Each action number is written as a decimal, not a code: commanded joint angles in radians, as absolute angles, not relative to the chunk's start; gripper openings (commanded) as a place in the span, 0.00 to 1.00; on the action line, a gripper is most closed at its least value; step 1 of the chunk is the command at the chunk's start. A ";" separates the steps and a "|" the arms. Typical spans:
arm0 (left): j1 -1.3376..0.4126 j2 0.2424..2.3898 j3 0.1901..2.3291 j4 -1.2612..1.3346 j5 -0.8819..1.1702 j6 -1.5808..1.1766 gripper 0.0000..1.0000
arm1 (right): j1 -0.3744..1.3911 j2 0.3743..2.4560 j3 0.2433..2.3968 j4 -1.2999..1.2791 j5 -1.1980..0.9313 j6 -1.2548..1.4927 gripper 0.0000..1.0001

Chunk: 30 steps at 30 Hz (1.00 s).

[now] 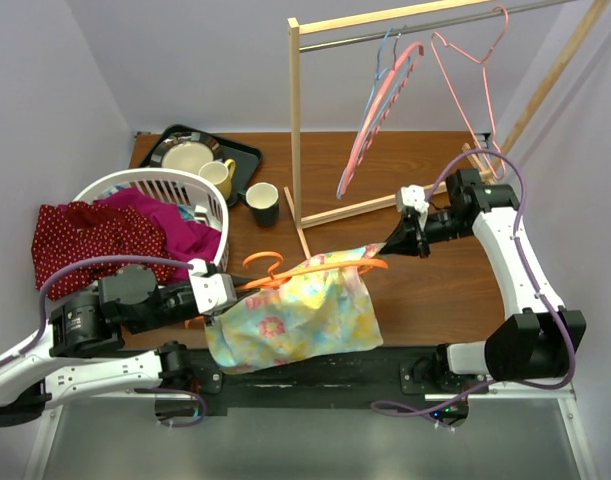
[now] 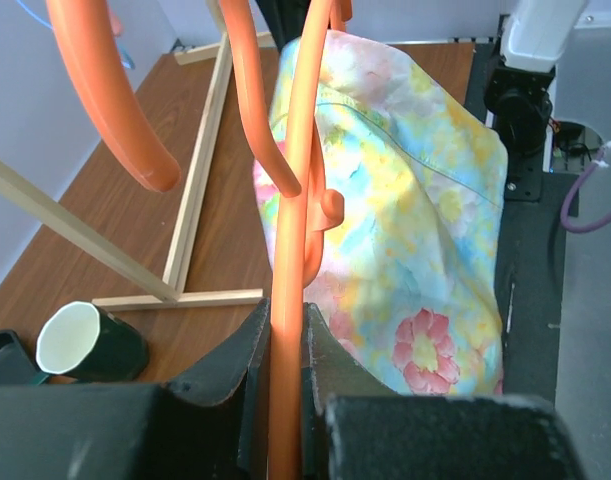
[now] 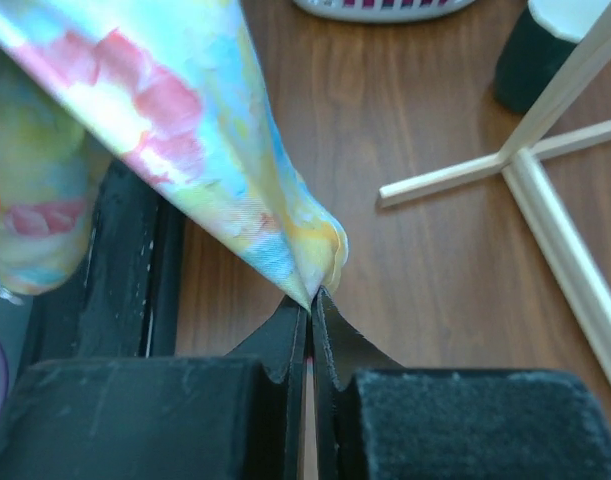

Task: Place the skirt on the hanger
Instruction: Pass the hanger from the right arm to the left, then pass the hanger from the left arm to the right

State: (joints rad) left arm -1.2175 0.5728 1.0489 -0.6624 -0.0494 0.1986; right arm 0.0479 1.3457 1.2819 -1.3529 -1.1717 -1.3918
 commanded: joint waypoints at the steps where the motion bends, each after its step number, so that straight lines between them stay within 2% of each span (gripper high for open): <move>1: -1.216 0.560 1.057 -0.485 -0.080 0.207 0.00 | 0.054 1.279 1.201 -1.578 -1.074 -1.465 0.31; 3: -1.216 0.572 1.055 -0.495 -0.103 0.213 0.00 | 0.048 1.226 1.204 -1.569 -0.998 -1.442 0.55; 4: -1.216 0.584 1.052 -0.503 -0.109 0.215 0.00 | 0.043 1.197 1.215 -1.553 -0.973 -1.377 0.64; 8: -1.216 0.609 1.037 -0.528 -0.141 0.210 0.00 | 0.038 1.051 1.316 -1.398 -0.806 -1.154 0.71; 11: -1.216 0.618 1.031 -0.529 -0.158 0.199 0.00 | 0.038 1.002 1.417 -1.399 -0.727 -1.115 0.75; 13: -1.216 0.630 1.029 -0.523 -0.152 0.195 0.00 | 0.038 1.012 1.465 -1.503 -0.794 -1.170 0.77; 17: -1.216 0.679 1.028 -0.491 -0.105 0.202 0.00 | 0.099 1.003 1.468 -1.568 -0.966 -1.158 0.90; 19: -1.216 0.730 1.032 -0.472 -0.086 0.206 0.00 | 0.211 1.017 1.476 -1.548 -0.971 -1.087 0.91; 24: -1.216 0.813 1.042 -0.399 -0.023 0.212 0.00 | 0.262 1.057 1.473 -1.549 -1.057 -1.074 0.91; 27: -1.216 0.848 1.048 -0.358 -0.006 0.219 0.00 | 0.270 1.075 1.424 -1.552 -1.069 -1.077 0.86; 30: -1.216 0.873 1.061 -0.339 -0.009 0.232 0.00 | 0.281 1.066 1.352 -1.566 -1.059 -1.097 0.74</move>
